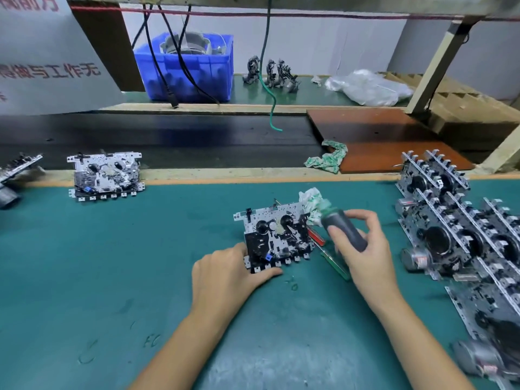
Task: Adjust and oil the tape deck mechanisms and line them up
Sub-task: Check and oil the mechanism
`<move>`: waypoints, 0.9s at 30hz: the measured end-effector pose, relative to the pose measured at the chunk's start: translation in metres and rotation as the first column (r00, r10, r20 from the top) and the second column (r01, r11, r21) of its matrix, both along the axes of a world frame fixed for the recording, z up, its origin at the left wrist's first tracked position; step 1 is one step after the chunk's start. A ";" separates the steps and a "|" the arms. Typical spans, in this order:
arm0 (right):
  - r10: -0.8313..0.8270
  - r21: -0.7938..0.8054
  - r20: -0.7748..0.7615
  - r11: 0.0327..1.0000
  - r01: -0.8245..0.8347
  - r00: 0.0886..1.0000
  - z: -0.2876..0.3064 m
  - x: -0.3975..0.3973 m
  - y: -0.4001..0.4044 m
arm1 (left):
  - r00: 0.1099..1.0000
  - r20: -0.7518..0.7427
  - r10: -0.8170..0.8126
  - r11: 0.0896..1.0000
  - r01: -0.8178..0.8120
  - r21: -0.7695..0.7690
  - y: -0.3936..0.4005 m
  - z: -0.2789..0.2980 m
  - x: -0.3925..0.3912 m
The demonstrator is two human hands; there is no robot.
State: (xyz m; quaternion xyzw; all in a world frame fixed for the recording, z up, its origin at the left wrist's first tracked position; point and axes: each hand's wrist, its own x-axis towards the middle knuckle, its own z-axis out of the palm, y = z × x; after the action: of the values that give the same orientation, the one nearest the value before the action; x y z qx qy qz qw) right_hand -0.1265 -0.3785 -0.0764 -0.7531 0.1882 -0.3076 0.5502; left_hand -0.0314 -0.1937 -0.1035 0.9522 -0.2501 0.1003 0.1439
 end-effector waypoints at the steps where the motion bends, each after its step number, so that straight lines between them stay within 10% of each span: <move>1: 0.036 0.050 0.024 0.998 -0.037 0.999 0.001 0.000 0.002 | 1.000 -0.003 0.002 1.000 -0.002 0.003 0.000 0.000 0.000; 7: -0.046 0.526 0.245 0.845 -0.092 0.968 -0.001 0.004 0.010 | 1.000 -0.009 0.008 0.999 -0.008 0.035 0.000 0.002 -0.001; 27: -0.103 0.131 0.146 0.988 0.084 0.984 -0.009 0.005 0.020 | 0.999 -0.028 0.019 0.998 -0.017 0.059 -0.002 0.004 -0.005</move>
State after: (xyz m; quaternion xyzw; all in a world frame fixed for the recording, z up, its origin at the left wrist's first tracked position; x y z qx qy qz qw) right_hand -0.1213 -0.3585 -0.0850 -0.6820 0.1995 -0.3773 0.5939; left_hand -0.0360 -0.1954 -0.0993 0.9596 -0.2423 0.0807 0.1183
